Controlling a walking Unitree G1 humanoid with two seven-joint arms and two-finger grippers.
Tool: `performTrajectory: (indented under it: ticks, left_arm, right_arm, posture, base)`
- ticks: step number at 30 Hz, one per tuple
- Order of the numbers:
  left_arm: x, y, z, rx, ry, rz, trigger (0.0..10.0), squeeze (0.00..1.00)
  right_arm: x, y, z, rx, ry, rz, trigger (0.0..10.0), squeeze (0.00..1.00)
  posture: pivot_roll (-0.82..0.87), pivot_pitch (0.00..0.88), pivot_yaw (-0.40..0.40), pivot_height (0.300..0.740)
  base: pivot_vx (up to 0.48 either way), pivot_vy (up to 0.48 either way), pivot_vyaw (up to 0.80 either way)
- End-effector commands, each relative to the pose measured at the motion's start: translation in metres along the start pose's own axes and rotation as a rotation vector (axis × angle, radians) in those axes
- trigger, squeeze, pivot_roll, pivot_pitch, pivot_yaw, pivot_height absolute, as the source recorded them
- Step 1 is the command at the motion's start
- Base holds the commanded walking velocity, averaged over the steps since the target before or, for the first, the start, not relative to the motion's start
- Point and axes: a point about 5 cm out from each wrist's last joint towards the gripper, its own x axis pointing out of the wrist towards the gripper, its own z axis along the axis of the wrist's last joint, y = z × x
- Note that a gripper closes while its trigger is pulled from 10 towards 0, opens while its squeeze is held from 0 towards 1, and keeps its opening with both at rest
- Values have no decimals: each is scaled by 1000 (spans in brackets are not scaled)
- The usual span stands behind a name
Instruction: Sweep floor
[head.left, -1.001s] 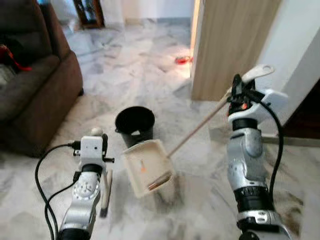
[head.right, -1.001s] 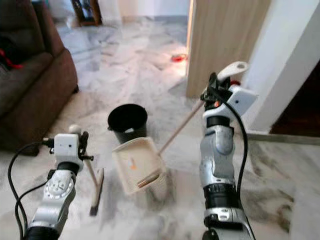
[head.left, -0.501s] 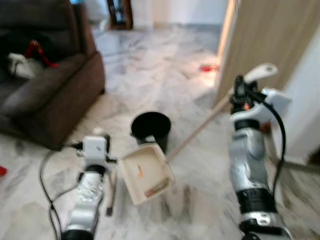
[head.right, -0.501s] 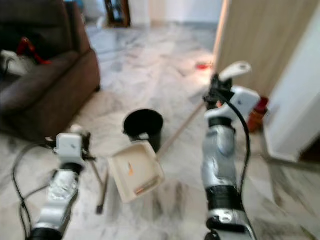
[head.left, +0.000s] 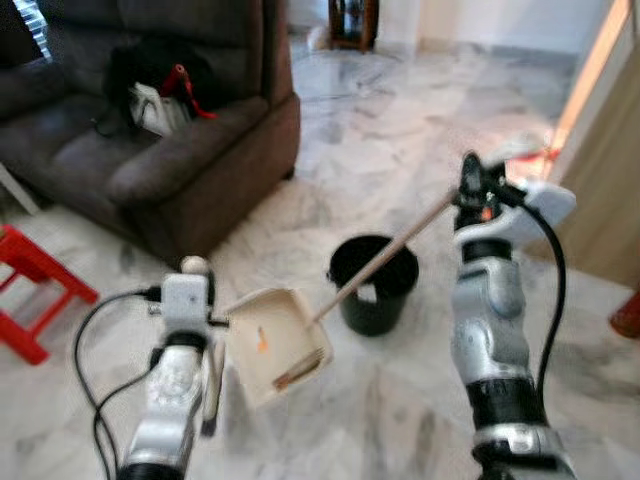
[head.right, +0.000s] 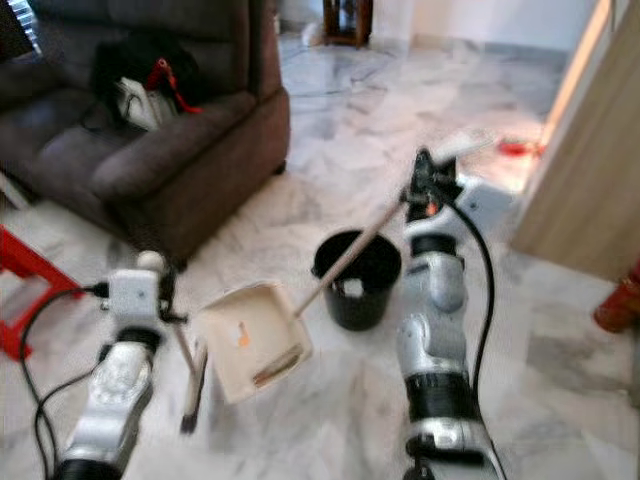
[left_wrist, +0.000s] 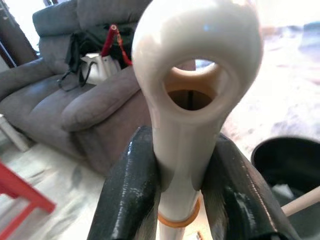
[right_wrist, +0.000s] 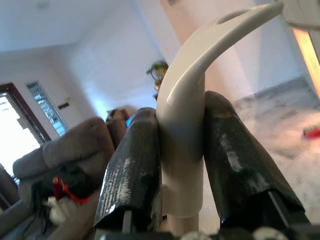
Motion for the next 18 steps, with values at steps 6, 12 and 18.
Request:
performTrajectory:
  ticks: [6, 12, 18]
  left_arm:
    - [3, 3, 11, 7, -53, 5, 10000, 0]
    - [4, 3, 12, 7, -55, 7, 10000, 0]
    - [4, 3, 12, 5, -56, 7, 10000, 0]
  right_arm:
    - [9, 13, 16, 64, -61, 41, 10000, 0]
    - [9, 15, 18, 73, -70, 56, 10000, 0]
    - [9, 18, 20, 87, -79, 67, 10000, 0]
  posture:
    - [103, 24, 37, 740]
    - [102, 26, 37, 740]
    - [103, 27, 36, 740]
  base:
    - [314, 0, -267]
    - [315, 0, -800]
    - [315, 0, -800]
